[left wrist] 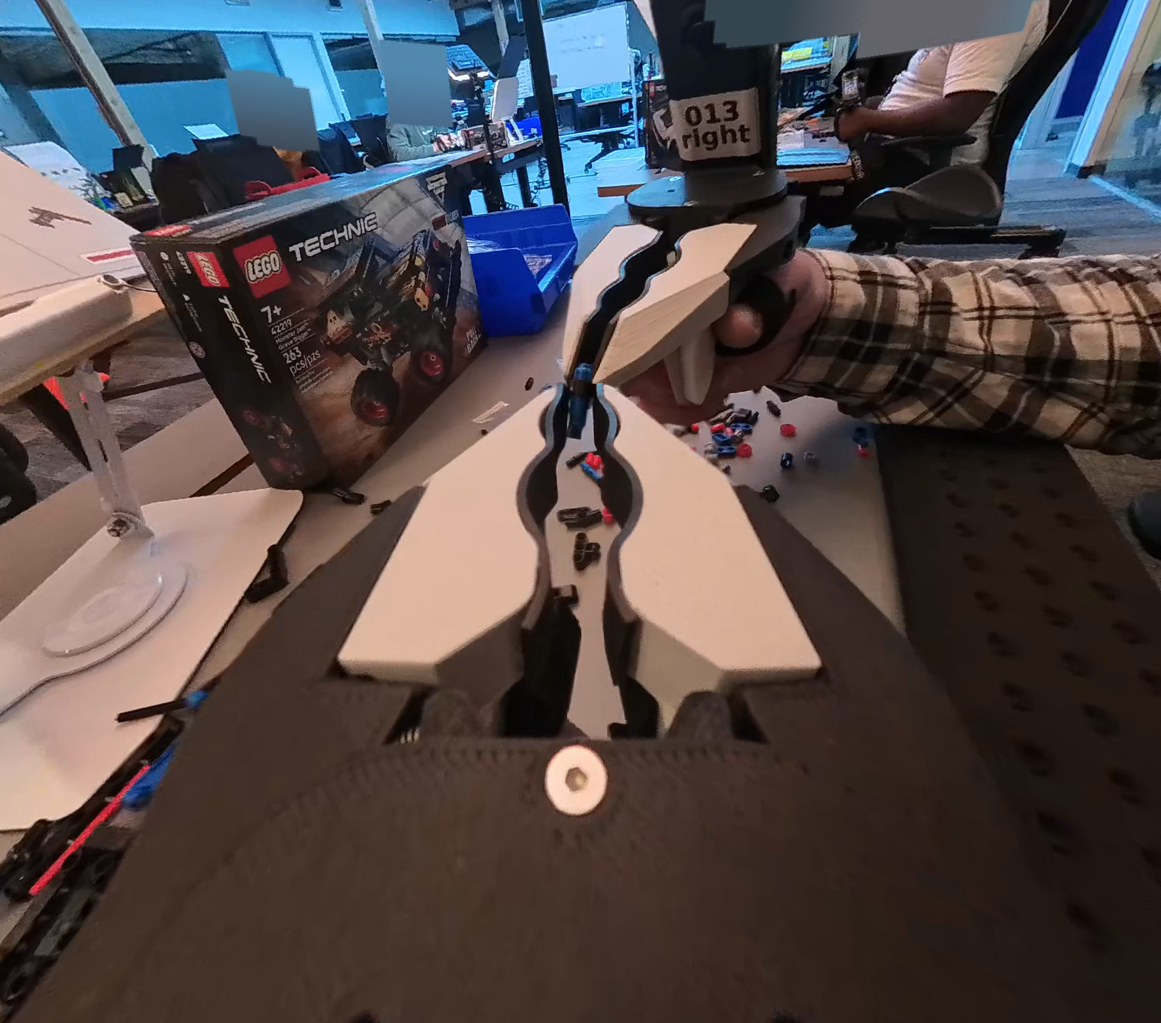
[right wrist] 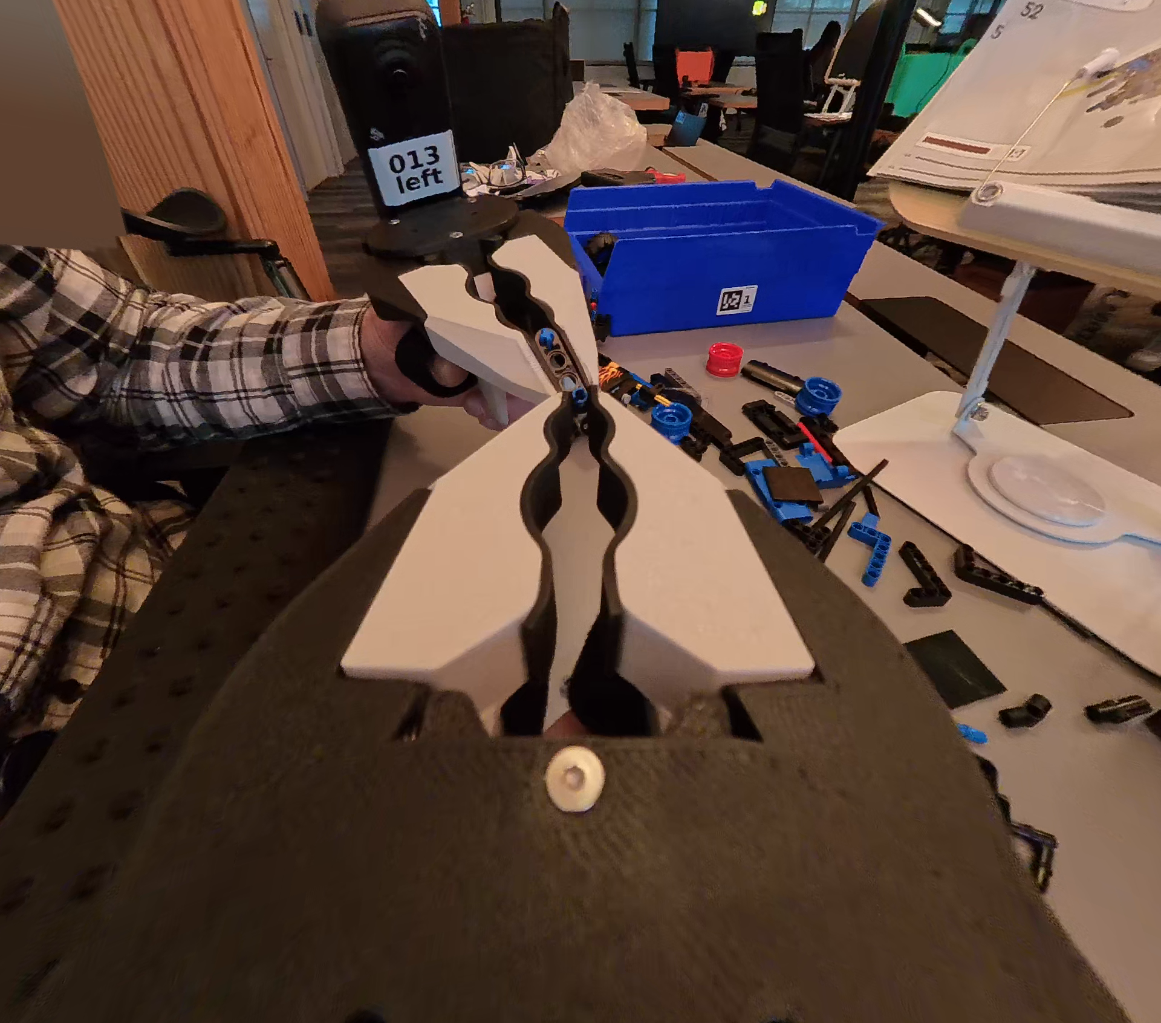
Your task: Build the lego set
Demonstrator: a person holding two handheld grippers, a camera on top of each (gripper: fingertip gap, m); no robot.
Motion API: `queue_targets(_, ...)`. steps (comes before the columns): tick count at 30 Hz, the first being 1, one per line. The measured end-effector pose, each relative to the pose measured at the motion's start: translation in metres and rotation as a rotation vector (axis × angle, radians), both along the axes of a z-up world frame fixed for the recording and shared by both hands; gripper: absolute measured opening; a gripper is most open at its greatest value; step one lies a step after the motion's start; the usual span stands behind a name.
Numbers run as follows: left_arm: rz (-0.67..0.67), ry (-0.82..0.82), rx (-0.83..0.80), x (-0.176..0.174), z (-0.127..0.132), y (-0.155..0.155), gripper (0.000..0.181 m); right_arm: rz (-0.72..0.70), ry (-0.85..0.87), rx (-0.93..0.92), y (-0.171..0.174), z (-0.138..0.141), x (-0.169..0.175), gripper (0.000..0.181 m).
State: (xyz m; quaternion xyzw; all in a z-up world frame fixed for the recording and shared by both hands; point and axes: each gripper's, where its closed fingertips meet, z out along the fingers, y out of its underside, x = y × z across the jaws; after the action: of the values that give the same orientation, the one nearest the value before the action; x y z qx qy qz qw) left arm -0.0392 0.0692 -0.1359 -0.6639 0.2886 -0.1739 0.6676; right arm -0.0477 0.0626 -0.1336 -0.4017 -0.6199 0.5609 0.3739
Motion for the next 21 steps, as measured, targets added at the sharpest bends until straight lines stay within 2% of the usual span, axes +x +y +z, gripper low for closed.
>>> queue_targets(9, 0.034, 0.145, 0.037, -0.003, 0.000, -0.006, 0.004, 0.012, -0.014, -0.066, -0.004, 0.006, 0.000, 0.000)
queue_targets(21, 0.017, 0.194, 0.048, -0.003, -0.001, -0.011, 0.004, 0.046, -0.034, -0.068, -0.008, 0.005, 0.003, 0.000)
